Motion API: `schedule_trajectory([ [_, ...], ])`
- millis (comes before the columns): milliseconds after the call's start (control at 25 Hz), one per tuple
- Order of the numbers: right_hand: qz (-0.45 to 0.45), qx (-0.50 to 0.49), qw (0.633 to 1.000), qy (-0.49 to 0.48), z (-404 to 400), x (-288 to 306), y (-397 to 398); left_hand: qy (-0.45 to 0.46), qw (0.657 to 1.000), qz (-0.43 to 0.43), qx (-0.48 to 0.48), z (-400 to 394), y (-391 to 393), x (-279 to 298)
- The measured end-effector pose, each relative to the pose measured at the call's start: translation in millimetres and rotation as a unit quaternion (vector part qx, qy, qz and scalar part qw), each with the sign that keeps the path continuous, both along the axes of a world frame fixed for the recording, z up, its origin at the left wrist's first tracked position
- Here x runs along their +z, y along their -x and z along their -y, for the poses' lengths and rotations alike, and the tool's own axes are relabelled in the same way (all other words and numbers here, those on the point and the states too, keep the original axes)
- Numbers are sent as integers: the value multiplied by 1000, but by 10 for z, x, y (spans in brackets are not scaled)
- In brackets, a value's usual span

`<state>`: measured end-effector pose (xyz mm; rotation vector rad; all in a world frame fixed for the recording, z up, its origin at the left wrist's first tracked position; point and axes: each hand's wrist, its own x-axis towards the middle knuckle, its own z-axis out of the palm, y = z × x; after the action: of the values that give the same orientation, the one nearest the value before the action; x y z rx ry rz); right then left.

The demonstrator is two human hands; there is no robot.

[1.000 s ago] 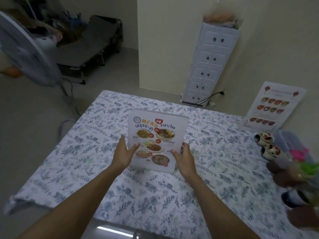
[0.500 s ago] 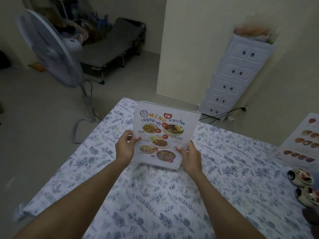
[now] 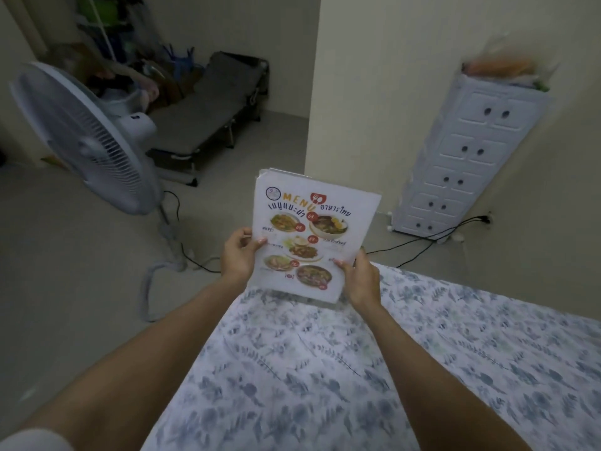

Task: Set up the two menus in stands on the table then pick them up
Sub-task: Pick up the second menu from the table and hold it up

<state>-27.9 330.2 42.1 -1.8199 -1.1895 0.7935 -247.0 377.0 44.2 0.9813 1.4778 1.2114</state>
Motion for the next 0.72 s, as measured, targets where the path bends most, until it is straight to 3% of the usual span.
schedule_trajectory([
  [320, 18, -27, 999, 24, -960, -355, 312, 30, 999, -2, -41, -1119, 300, -341],
  [720, 57, -14, 997, 47, -1257, -577, 396, 53, 997, -3, -62, -1501, 455, -712],
])
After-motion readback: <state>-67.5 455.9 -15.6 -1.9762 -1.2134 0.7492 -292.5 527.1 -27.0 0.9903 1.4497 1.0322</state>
